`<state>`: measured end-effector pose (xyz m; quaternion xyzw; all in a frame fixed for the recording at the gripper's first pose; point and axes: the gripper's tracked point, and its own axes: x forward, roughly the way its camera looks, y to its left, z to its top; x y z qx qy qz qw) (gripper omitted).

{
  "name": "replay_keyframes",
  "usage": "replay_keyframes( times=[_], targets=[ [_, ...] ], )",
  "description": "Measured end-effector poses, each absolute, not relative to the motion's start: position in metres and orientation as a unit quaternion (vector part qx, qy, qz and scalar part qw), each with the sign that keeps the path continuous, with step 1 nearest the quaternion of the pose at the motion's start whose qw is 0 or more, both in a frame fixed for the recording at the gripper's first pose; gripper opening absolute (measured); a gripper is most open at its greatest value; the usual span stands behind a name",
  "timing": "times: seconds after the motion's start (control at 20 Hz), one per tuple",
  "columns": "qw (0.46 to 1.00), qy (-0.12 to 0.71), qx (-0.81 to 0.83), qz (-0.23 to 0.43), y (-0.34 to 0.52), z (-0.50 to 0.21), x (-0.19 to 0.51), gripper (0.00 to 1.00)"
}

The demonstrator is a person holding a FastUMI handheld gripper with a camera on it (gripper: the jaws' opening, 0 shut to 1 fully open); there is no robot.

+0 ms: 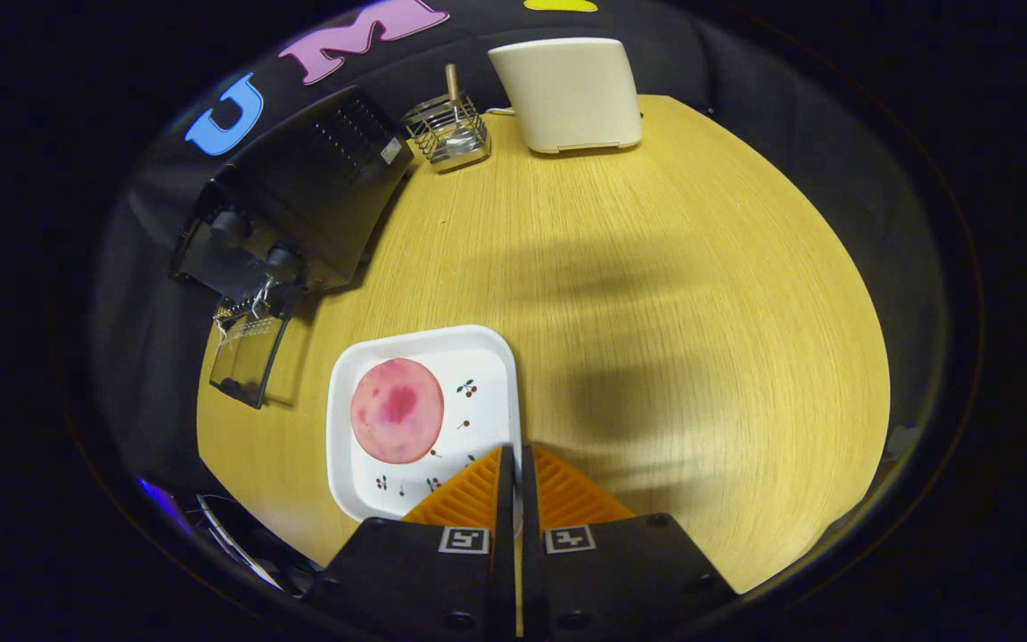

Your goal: Open the toaster oven, put the food inside, and close the toaster oven door.

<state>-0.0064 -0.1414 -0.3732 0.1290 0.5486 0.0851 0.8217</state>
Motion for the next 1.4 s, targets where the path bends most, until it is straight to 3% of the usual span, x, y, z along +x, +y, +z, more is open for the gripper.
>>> replay_keyframes(
  times=[0.3,0.5,1.4],
  targets=[
    [0.803,0.562,0.182,0.073,-0.139,-0.373,-0.015,0.05],
    [0.774,0.568,0.279,0.029,-0.127,-0.367,-0.021,0.05],
    [0.758,0.467,0.455,0.008,-0.068,-0.270,-0.045,0.05]
  ],
)
